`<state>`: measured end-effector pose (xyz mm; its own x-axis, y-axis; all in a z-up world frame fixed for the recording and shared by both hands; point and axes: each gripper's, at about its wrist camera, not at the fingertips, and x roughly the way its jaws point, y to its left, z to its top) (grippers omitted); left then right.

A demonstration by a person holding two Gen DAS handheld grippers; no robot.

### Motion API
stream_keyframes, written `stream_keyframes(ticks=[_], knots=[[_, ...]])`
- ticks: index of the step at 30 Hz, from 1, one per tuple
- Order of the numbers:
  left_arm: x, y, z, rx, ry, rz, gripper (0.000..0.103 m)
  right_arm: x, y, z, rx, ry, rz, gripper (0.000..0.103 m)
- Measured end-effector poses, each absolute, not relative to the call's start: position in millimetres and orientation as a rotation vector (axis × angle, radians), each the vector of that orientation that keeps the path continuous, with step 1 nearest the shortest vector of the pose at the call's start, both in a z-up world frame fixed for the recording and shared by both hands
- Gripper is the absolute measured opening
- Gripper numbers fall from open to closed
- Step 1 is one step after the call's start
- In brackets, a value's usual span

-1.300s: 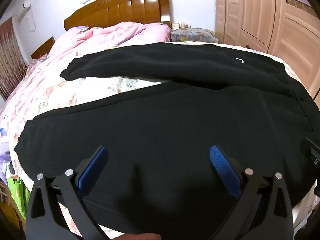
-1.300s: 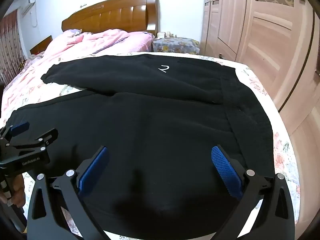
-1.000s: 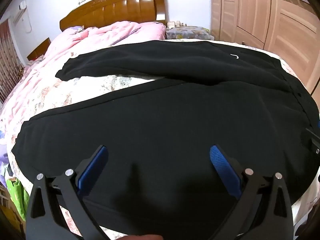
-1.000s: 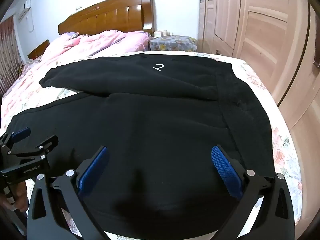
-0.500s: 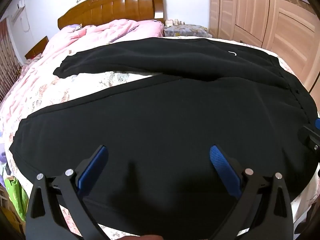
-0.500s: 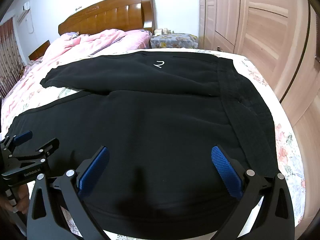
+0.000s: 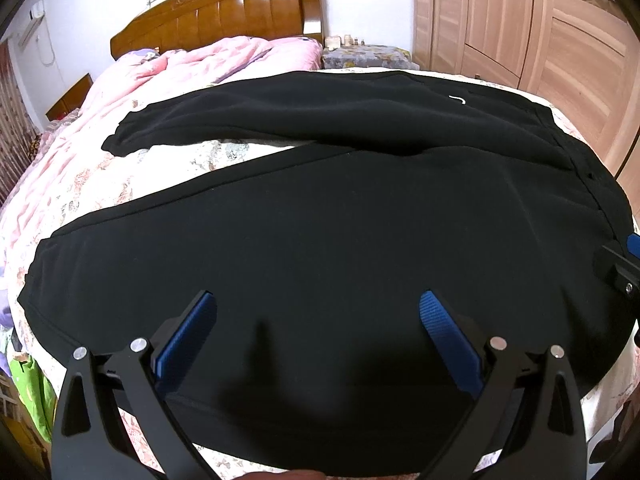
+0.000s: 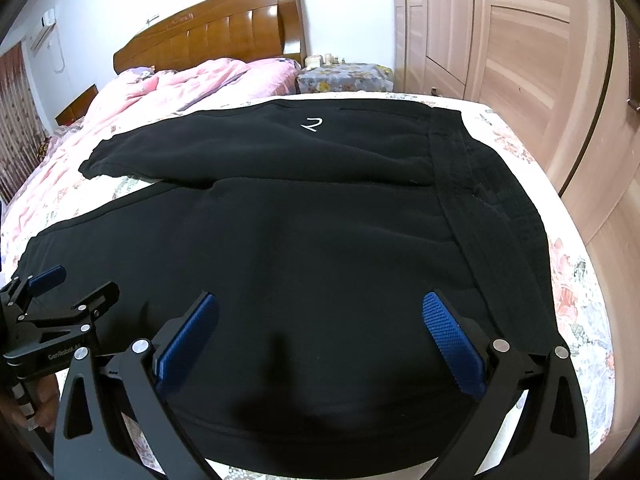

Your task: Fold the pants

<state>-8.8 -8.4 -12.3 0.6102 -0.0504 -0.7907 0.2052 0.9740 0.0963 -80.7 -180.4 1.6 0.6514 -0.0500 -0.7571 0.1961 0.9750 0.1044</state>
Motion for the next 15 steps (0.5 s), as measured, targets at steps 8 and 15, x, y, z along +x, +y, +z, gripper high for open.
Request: stream_keyframes(ticks=[8,15], knots=[[-9.9,-9.2,-14.7,0.183,0.91,-0.146,0.102,-84.5,-181.7,0.1,0.19,0.851,-0.141,0.099],[-10.4,-9.3,-16.7,0.182,0.912,-0.144,0.102,-84.1,-183.8,-0.6,0.196,0.853,-0.141,0.099]])
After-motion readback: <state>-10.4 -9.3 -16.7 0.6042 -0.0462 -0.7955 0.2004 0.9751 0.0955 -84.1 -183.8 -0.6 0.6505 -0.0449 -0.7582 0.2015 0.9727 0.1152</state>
